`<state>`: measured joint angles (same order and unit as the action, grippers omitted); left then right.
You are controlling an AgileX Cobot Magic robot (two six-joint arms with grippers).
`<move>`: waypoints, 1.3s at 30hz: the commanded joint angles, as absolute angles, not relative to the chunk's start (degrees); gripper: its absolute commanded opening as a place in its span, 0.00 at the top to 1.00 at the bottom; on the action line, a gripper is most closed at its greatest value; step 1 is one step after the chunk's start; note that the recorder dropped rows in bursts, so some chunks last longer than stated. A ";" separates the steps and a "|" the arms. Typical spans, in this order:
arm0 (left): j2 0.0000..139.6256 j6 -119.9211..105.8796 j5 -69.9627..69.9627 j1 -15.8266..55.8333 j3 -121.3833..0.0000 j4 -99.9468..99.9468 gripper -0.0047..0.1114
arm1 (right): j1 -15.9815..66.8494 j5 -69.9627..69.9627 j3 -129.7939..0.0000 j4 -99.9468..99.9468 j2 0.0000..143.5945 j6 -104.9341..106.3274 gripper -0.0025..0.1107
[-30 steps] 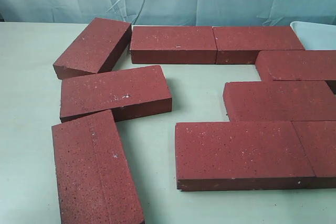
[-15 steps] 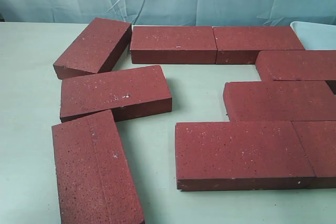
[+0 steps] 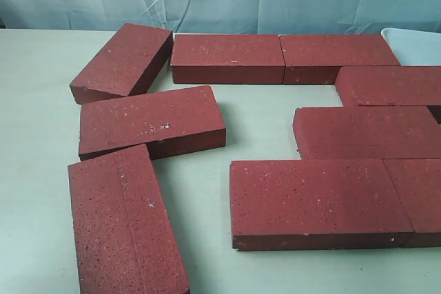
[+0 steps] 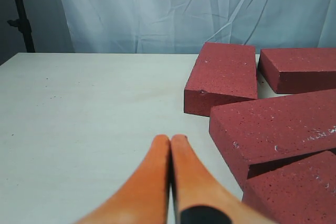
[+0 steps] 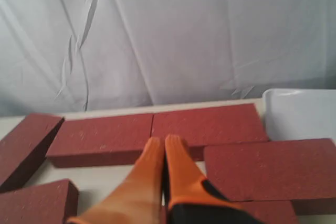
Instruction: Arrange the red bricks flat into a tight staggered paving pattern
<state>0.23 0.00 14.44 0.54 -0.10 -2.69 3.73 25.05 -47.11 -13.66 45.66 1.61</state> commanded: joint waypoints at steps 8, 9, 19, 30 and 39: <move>0.00 -0.32 13.65 0.26 0.00 -2.70 0.96 | 22.07 33.49 -66.36 -24.53 80.78 18.99 0.99; 0.00 -0.32 13.65 0.26 0.00 -2.70 0.96 | 23.86 35.19 -68.92 -24.37 84.06 18.99 0.99; 0.00 -0.44 13.65 0.26 0.00 -2.70 0.96 | 35.86 49.36 -97.63 -17.22 110.17 12.77 0.99; 0.00 -0.44 13.65 0.26 0.00 -2.70 0.96 | 46.66 61.62 -122.32 4.70 128.81 -11.22 0.99; 0.00 -0.41 13.65 0.26 0.00 -2.56 0.96 | 46.75 63.06 -132.34 3.30 138.20 -21.29 0.98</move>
